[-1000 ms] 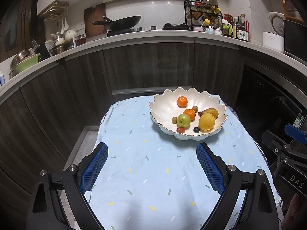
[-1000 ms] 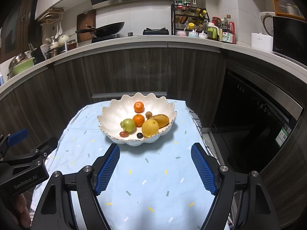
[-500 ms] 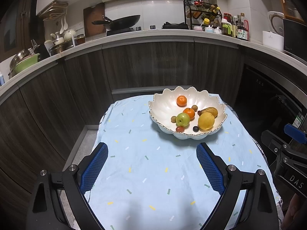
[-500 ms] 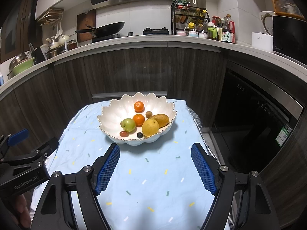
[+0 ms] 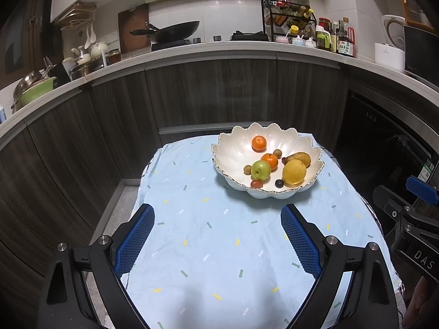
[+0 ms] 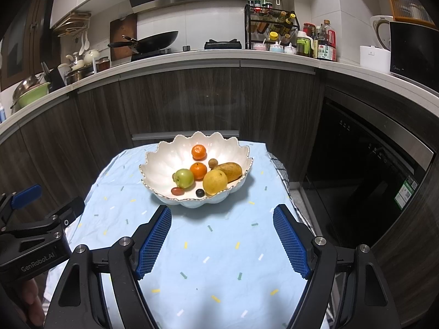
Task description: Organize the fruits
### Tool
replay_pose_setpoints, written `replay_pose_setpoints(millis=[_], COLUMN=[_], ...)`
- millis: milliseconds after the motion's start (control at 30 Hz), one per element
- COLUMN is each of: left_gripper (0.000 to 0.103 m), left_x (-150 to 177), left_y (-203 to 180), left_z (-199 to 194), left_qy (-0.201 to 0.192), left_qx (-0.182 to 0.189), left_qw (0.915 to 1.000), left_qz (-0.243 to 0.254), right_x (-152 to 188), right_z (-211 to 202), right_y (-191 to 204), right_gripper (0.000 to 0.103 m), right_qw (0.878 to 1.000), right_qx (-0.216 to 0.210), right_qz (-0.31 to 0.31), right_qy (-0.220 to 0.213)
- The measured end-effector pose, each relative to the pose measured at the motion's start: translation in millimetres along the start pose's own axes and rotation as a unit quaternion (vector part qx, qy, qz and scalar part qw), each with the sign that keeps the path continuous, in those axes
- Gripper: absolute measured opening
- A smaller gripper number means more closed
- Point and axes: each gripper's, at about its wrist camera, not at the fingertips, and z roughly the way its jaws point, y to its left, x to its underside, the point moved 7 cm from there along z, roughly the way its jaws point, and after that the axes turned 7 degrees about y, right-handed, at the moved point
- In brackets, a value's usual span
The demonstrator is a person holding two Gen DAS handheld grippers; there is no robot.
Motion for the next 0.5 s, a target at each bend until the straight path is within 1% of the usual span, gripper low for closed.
replay_pose_setpoints(millis=[500], left_gripper=[0.096], left_x=[-1.3], left_y=[-2.8], left_z=[0.6], left_qy=[-0.005], left_qx=[-0.002], left_qw=[1.0], left_qz=[0.002], right_x=[0.6], right_z=[-0.3], right_y=[-0.8], right_gripper=[0.077], right_qw=[1.0], right_qx=[-0.001], right_qz=[0.002], right_qy=[0.001])
